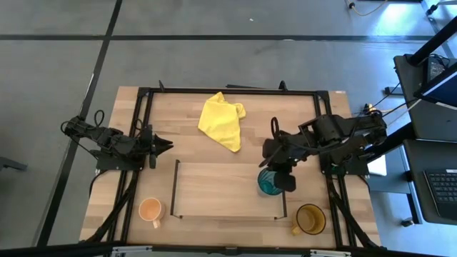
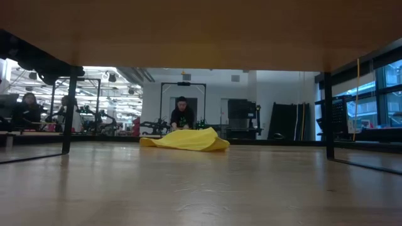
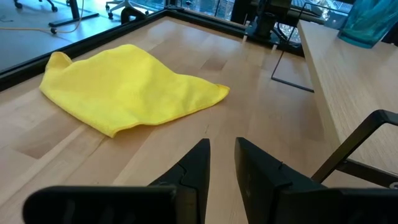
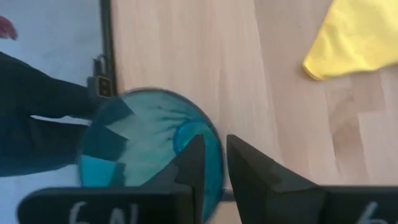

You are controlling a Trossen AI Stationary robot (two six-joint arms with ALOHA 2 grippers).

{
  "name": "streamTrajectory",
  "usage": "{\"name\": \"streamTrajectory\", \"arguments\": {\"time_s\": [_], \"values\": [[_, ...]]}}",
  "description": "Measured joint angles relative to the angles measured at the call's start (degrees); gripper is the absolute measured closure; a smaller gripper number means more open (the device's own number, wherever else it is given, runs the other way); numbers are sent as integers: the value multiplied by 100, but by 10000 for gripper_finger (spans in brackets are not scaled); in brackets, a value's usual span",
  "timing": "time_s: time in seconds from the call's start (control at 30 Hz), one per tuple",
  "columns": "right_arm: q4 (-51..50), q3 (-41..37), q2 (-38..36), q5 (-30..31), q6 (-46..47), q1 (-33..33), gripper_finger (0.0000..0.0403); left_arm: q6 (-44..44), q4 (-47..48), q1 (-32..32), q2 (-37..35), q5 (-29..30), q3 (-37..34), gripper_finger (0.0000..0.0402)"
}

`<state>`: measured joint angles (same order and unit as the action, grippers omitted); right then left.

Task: Stack small to large cups/mugs on shelf
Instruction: Put the blue glass on the shelf

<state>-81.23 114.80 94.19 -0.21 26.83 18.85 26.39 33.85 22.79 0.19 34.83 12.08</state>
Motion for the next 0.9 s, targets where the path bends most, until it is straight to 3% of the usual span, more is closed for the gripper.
{"name": "streamTrajectory", "arguments": {"time_s": [0.4, 0.9], "values": [[171, -2, 157, -299, -87, -74, 335, 0, 2, 0, -2, 0, 0, 333], [327, -2, 247, -443, -379, -191, 382, 0, 2, 0, -1, 2, -1, 333]]}}
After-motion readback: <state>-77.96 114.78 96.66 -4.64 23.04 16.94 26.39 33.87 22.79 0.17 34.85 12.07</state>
